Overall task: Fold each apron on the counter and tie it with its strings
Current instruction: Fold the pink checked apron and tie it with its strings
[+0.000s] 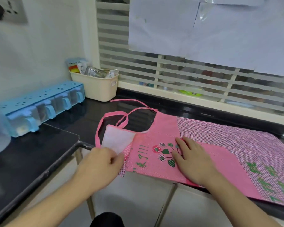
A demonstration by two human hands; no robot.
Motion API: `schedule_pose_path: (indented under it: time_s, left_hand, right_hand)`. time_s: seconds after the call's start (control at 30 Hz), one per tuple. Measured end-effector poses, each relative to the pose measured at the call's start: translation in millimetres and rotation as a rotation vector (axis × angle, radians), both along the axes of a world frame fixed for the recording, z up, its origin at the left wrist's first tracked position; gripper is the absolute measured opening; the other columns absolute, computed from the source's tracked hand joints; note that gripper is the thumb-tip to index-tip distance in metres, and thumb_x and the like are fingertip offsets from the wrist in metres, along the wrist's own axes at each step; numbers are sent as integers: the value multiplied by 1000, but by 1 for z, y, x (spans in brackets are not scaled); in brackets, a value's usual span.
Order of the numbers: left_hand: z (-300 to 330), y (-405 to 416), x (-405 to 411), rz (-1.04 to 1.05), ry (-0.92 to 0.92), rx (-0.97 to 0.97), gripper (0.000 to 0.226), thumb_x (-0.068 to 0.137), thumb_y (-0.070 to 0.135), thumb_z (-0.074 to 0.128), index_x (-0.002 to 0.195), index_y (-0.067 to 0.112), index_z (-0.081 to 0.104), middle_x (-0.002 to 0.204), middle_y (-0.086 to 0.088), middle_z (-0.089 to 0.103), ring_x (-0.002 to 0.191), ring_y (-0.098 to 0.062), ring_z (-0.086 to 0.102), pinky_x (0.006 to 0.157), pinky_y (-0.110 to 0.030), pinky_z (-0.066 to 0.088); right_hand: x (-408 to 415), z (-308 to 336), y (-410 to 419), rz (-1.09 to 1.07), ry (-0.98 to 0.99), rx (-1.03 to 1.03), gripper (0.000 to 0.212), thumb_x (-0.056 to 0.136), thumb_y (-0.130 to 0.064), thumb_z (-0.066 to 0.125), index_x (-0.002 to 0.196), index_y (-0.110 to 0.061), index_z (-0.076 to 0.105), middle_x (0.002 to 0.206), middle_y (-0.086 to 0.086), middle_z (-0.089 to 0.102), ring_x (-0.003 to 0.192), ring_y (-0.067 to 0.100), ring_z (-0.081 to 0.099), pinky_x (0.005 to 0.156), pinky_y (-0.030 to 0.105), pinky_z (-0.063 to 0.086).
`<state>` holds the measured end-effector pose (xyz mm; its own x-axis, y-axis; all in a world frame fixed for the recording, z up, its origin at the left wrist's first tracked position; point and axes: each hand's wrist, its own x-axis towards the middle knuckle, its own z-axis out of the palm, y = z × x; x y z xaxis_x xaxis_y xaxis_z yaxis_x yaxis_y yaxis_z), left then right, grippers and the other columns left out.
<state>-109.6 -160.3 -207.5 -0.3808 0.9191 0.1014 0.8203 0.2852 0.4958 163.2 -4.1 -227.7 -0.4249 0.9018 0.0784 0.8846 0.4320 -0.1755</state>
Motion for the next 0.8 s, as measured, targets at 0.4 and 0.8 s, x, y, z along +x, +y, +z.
schedule_pose_path:
  time_s: [0.4,0.8]
  left_hand:
    - [-34,-15,-3,110,-1886,210,40,91,15,58,128,-1,65,113,-32,70,94,-43,75,76,-49,66]
    - [-18,-24,0,-106,-1919,143,60,79,-9,33,133,-9,60,134,-33,63,120,-45,67,103,-56,56]
  right_hand:
    - [2,2,0,13,-12,0,70,105,-62,21,166,-28,19,173,-3,16,158,19,14,130,40,12]
    - [4,2,-4,25,-5,12,64,108,-56,22,166,-27,20,173,-4,17,158,15,12,130,35,9]
